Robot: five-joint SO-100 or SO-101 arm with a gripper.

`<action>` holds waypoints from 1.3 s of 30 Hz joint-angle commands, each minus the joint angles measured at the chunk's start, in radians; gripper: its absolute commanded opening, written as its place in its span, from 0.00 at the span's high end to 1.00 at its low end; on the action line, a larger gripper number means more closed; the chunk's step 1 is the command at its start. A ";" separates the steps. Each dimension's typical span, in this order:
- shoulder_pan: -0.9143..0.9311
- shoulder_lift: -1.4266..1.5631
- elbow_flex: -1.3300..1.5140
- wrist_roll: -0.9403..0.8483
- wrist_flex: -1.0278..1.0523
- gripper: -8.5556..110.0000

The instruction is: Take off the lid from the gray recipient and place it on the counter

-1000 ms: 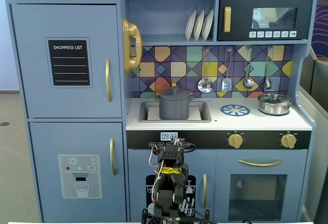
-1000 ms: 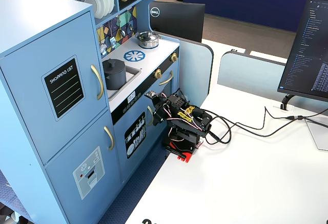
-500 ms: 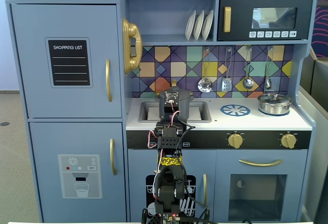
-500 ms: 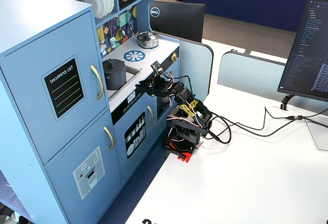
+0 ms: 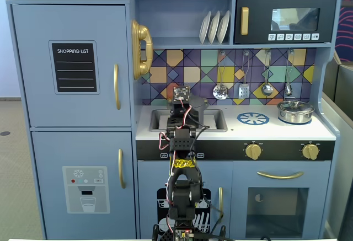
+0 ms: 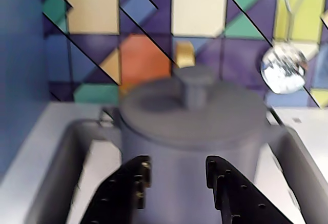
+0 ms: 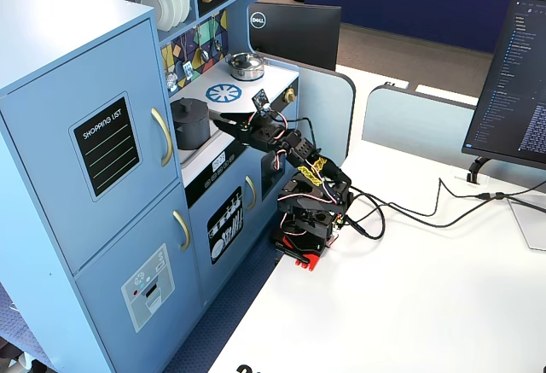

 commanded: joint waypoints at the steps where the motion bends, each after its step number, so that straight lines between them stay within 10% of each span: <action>1: -0.005 -0.069 -0.086 -0.005 -0.072 0.85; 39: 0.072 -0.673 -0.359 0.028 -0.387 0.82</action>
